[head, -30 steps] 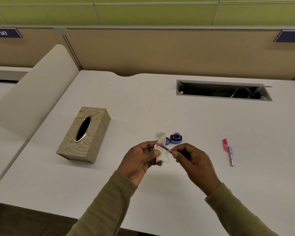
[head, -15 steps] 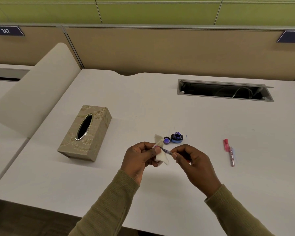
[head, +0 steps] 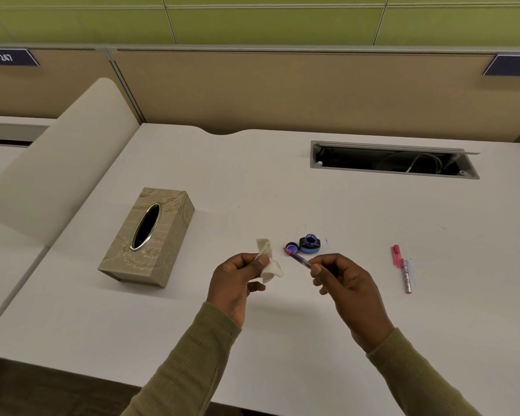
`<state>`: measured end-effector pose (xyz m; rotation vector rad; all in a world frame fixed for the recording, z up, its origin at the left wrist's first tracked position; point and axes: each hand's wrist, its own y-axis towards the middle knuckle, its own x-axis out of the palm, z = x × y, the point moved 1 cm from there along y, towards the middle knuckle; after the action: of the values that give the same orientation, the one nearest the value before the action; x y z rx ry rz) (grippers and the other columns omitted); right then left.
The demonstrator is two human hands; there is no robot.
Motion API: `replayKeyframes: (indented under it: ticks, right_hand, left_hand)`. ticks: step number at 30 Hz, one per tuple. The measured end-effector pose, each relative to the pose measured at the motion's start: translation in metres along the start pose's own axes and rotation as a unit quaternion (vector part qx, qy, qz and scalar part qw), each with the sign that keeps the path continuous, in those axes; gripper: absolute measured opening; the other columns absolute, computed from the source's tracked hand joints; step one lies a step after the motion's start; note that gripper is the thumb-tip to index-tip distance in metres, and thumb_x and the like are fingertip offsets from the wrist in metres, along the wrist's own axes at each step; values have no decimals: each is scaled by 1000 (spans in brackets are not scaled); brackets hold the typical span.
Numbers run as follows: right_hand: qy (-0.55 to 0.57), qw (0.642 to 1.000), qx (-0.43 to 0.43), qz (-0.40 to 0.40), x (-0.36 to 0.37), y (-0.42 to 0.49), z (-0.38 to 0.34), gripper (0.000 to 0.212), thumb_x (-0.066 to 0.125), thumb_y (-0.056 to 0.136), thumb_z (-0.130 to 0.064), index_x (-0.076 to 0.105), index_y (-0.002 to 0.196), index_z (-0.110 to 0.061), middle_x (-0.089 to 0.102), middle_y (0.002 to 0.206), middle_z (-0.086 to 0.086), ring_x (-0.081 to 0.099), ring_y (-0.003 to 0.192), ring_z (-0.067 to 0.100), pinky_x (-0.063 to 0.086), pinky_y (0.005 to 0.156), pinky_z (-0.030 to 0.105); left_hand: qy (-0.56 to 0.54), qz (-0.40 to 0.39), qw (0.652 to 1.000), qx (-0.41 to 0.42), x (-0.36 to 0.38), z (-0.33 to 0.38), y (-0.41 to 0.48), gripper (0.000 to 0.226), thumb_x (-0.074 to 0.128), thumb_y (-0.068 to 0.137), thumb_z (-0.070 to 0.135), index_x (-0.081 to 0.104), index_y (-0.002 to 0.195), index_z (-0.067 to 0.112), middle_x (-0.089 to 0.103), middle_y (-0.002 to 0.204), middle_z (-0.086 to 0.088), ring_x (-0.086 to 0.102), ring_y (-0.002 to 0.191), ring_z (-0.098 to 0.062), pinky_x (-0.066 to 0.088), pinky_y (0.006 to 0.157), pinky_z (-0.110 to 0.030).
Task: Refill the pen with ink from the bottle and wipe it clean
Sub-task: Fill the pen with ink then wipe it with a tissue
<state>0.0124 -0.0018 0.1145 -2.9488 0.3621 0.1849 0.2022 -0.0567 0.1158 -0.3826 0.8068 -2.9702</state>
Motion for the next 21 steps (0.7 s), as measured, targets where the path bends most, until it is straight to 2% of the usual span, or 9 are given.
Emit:
replayKeyframes:
  ticks: [5, 7, 11, 14, 18, 21]
  right_hand:
    - [-9, 1000, 0, -6, 8, -3, 3, 8, 68, 93, -19, 73, 92, -25, 72, 82, -1, 66, 77, 16, 56, 70, 28]
    - [-36, 999, -15, -3, 9, -4, 4, 7, 69, 93, -22, 72, 93, -28, 72, 83, -8, 66, 78, 13, 56, 73, 28]
    - [-106, 991, -77, 12, 8, -4, 0, 7, 70, 92, -19, 71, 95, -25, 71, 88, -16, 66, 86, 6, 47, 72, 10]
    - [-127, 986, -105, 21, 7, -3, -2, 9, 70, 91, -15, 71, 96, -23, 71, 86, -12, 66, 88, 8, 47, 72, 8]
    - [-134, 986, -103, 1, 7, -1, -3, 10, 70, 91, -17, 72, 95, -26, 70, 91, -18, 65, 87, 6, 47, 72, 9]
    - [-122, 988, -97, -16, 7, -3, -3, 11, 70, 92, -16, 72, 94, -27, 71, 87, -18, 66, 84, 7, 47, 71, 9]
  left_hand:
    - [-50, -20, 998, -20, 12, 3, -8, 9, 62, 90, 8, 68, 84, 4, 69, 76, -15, 59, 61, -24, 51, 50, -29]
    - [-81, -15, 996, -34, 16, 3, -10, 13, 58, 92, 8, 69, 85, 5, 68, 75, -16, 58, 59, -25, 51, 48, -29]
    - [-145, -38, 987, -48, 16, 2, -13, 16, 56, 91, 10, 68, 94, 0, 68, 83, -21, 63, 62, -27, 56, 55, -33]
    - [-195, -94, 975, -41, 14, 3, -16, 23, 60, 76, 13, 72, 89, 0, 70, 89, -21, 65, 73, -31, 58, 66, -37]
    - [-117, -111, 987, 0, 16, 4, -16, 23, 67, 74, 13, 75, 93, 2, 70, 89, -12, 61, 75, -23, 54, 67, -33]
    - [-54, -87, 994, 27, 16, 3, -13, 15, 65, 83, 4, 73, 96, 4, 73, 94, -7, 61, 79, -19, 50, 65, -31]
